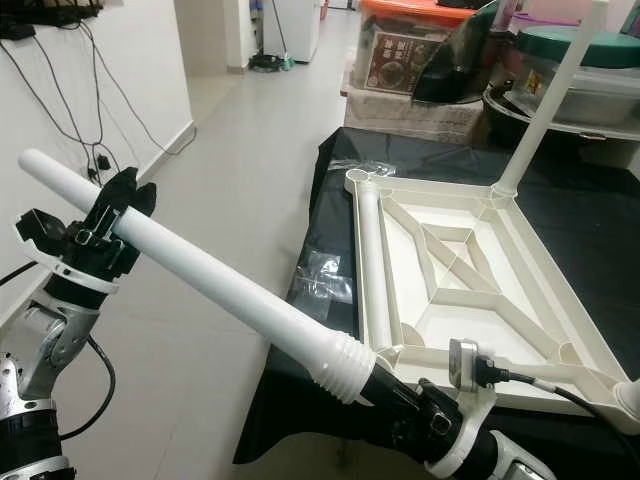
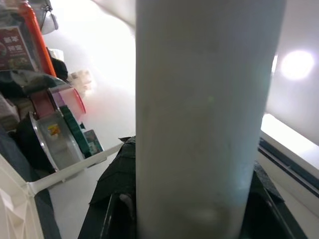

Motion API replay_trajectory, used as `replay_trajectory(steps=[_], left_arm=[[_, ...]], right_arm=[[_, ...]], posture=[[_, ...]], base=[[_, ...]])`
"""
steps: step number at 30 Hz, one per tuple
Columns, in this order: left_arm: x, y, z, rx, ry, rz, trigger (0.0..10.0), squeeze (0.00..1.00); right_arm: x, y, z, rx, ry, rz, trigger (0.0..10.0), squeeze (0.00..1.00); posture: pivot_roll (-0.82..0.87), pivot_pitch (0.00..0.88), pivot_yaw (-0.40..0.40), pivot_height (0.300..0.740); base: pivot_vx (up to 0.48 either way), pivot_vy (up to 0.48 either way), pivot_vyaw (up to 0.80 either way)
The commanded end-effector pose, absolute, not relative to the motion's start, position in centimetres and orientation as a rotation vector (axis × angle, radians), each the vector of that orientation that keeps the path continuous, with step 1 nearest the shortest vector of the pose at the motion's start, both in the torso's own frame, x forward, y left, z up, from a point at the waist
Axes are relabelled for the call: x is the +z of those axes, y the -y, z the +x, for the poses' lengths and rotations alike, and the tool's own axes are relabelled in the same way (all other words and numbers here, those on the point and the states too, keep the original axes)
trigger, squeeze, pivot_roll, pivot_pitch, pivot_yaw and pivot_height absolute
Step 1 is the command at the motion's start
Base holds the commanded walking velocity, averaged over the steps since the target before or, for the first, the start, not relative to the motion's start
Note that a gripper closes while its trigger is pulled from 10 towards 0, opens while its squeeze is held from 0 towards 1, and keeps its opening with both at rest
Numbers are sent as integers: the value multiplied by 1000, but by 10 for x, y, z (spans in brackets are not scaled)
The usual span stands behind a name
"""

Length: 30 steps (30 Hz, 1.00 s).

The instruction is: Building children table

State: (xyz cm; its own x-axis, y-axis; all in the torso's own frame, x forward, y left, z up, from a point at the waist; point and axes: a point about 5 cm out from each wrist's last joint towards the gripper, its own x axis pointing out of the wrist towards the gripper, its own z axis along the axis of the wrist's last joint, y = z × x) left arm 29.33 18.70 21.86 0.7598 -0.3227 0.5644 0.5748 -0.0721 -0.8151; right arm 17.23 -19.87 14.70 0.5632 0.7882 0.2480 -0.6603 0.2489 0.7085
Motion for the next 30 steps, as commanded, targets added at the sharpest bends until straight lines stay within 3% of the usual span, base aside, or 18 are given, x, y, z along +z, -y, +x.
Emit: replay_trajectory(steps=[1,4,5,6,14,21,25,28,30], left_arm=[[220,-184,296,-750,200,-1465,10000,0],[222,-185,297,-743,205,-1453,10000,0],[223,-187,298,-732,210,-1448,10000,0],[223,-190,300,-722,213,-1443,10000,0],[227,-200,303,-700,225,-1398,10000,0],[239,-214,311,-715,232,-1292,10000,0],[250,-199,312,-839,191,-1130,10000,0],[264,-169,310,-1016,152,-973,10000,0],[264,-169,310,-1016,152,-973,10000,0]], right_arm=[[147,198,173,993,-165,861,10000,1000],[142,202,174,964,-179,843,10000,1000],[140,206,173,950,-188,835,10000,408],[137,211,171,939,-196,831,10000,0],[129,233,167,852,-216,819,10000,0],[135,263,178,695,-124,728,10000,0],[147,272,194,644,-61,669,10000,0],[164,270,212,647,-1,621,10000,0],[164,270,212,647,-1,621,10000,0]], posture=[[95,0,-85,740],[97,0,-86,740],[99,0,-88,740],[99,0,-88,740],[101,0,-89,740],[102,0,-83,740],[101,0,-82,740],[106,0,-83,740],[106,0,-83,740]], base=[[0,0,0],[0,0,0],[0,0,0],[0,0,0],[0,0,0],[0,0,0],[0,0,0],[0,0,0],[0,0,0]])
